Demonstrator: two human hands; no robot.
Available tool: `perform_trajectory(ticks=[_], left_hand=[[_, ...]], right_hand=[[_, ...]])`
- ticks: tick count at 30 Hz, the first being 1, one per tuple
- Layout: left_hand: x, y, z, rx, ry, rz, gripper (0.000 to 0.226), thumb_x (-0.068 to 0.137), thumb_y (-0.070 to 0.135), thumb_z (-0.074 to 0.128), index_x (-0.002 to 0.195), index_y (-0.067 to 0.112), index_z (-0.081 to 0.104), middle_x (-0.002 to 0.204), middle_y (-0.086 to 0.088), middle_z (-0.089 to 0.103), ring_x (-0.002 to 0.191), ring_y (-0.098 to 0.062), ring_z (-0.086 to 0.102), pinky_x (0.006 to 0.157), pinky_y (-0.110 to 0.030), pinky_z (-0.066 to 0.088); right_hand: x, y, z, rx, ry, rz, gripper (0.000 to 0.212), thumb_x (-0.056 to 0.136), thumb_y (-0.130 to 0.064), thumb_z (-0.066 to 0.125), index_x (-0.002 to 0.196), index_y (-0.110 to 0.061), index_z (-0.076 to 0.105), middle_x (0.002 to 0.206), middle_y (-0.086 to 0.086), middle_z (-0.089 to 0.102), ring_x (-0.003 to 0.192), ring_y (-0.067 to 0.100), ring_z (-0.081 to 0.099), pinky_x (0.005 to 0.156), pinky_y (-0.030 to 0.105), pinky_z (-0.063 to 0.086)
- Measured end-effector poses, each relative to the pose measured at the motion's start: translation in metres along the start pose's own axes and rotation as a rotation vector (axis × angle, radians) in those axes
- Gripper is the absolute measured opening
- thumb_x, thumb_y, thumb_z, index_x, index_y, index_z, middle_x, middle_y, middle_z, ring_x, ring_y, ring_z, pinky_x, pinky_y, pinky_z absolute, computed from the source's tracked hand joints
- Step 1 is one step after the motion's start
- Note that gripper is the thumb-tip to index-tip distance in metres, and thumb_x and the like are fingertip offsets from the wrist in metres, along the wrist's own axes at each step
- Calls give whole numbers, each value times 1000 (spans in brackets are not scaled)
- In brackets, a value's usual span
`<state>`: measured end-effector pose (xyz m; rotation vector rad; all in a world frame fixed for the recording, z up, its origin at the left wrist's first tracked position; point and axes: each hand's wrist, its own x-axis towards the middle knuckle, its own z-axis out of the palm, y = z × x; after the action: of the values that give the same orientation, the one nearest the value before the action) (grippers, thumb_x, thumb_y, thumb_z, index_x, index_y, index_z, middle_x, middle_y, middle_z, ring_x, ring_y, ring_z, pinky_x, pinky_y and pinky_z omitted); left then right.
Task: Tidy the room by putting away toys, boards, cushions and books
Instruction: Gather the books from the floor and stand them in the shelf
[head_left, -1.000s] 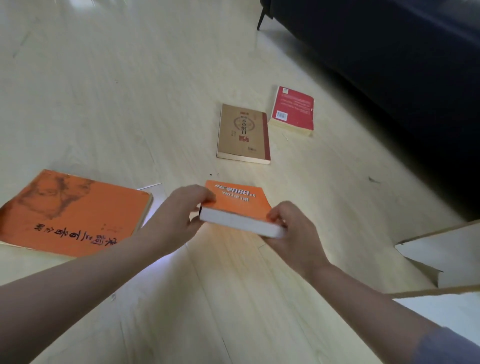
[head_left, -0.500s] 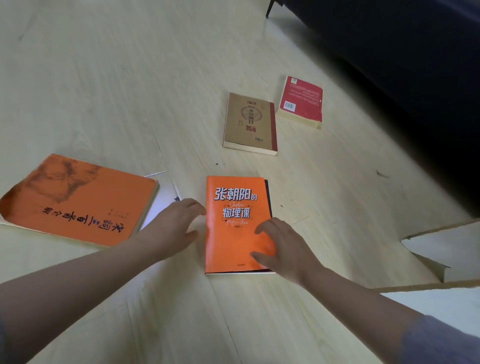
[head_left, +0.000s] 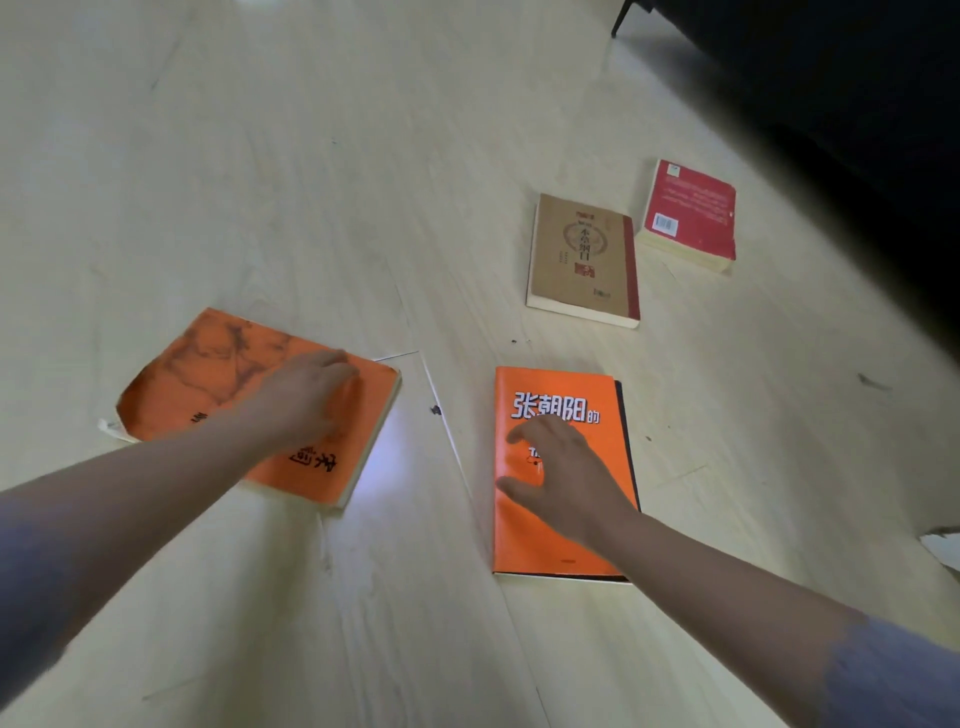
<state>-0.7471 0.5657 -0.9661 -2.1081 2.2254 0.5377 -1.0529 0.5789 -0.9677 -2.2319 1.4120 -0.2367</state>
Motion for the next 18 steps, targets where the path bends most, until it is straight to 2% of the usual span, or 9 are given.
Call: perform_trajectory(ticks=[4,7,10,12,14,16,18], left_hand=[[24,-16,-3,126,-183,-140,110,66,50,79,151,26,14,160,-3,5,147,-29,7,116,-51,20],[35,-25,-5,227,-237,-174,123,58,72,71,151,30,3,161,2,-3,147,-27,-6,113,-60,10],[33,-28,6,160,-188,-220,119,55,86,58,150,32,10,156,0,15,146,-30,3,112,-62,12],[30,-22,12,180,-129,-217,113,51,91,51,143,30,26,143,-4,32,137,-32,21,110,-59,20],[27,-10,15,257,-84,-250,108,49,95,44,132,25,37,129,-6,40,124,-32,35,106,-54,26],[22,3,19,249,-81,-366,109,49,97,38,127,22,41,122,-7,43,118,-32,41,99,-47,35],[15,14,25,120,-94,-527,112,49,98,37,128,19,41,121,-10,46,116,-34,44,91,-44,42]], right_hand=[[3,-5,10,7,-21,-6,43,83,-32,70,120,-17,55,123,-1,50,117,16,45,90,16,28],[6,-12,15,27,-37,-22,43,83,-31,70,121,-17,55,123,-1,49,119,16,43,93,18,29],[9,-19,16,48,-41,-40,44,84,-31,69,123,-17,53,125,-2,49,119,13,42,90,14,26],[10,-23,16,56,-56,-36,44,85,-31,68,125,-18,52,127,-2,48,121,12,41,91,13,25],[11,-23,15,61,-72,-24,44,86,-30,67,125,-18,52,128,-3,47,122,12,41,93,14,26],[9,-21,14,64,-62,-10,43,86,-30,67,125,-19,52,127,-4,48,122,12,42,94,15,27],[7,-15,12,53,-46,15,42,86,-30,66,125,-18,52,126,-4,49,121,12,42,94,16,28]])
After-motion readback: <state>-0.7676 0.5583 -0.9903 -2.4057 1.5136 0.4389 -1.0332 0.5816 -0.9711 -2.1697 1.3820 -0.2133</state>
